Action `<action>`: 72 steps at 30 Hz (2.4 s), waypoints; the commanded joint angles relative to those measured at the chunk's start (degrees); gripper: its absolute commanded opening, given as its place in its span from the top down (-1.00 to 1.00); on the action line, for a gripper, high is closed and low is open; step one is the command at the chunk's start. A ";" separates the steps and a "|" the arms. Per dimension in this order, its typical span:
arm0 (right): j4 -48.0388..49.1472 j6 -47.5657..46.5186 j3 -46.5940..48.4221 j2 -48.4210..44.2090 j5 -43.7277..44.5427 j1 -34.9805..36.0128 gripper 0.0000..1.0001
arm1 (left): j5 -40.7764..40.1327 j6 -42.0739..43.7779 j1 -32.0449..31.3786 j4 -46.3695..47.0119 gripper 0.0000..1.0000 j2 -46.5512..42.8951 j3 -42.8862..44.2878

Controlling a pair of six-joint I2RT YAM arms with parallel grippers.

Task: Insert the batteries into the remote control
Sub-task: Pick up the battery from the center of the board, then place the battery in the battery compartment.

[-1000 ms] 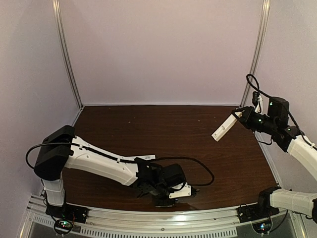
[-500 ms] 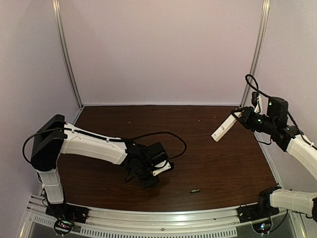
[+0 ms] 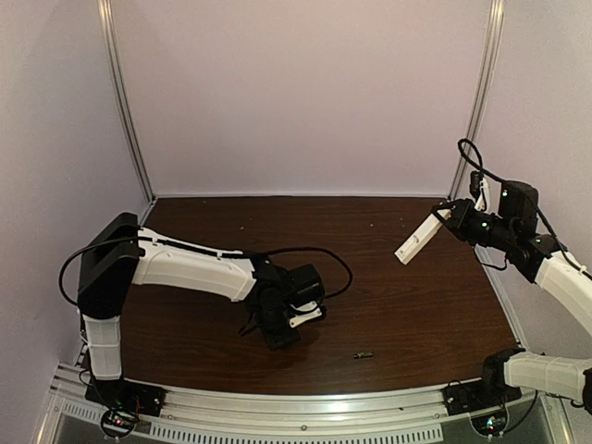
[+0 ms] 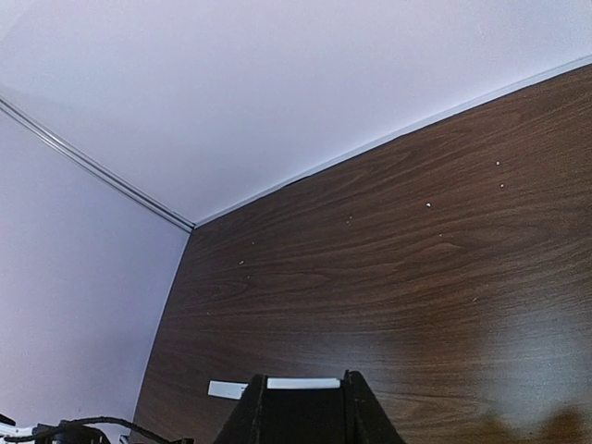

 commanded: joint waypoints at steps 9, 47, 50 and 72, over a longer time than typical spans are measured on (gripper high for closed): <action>15.52 8.88 -7.61 -0.41 -15.51 0.18 1.00 | 7.68 1.38 4.10 12.40 1.00 -13.90 -0.18; 20.64 19.81 -8.34 5.72 -1.27 23.83 1.00 | 7.38 1.55 -2.35 41.88 1.00 -17.11 -2.23; 20.93 20.02 -8.36 5.80 -0.96 24.09 1.00 | 6.52 0.93 -2.32 41.68 1.00 -16.34 -1.97; 21.30 20.32 -8.11 5.74 -0.27 24.56 1.00 | 2.77 -0.26 -2.35 39.47 0.86 -13.38 -0.89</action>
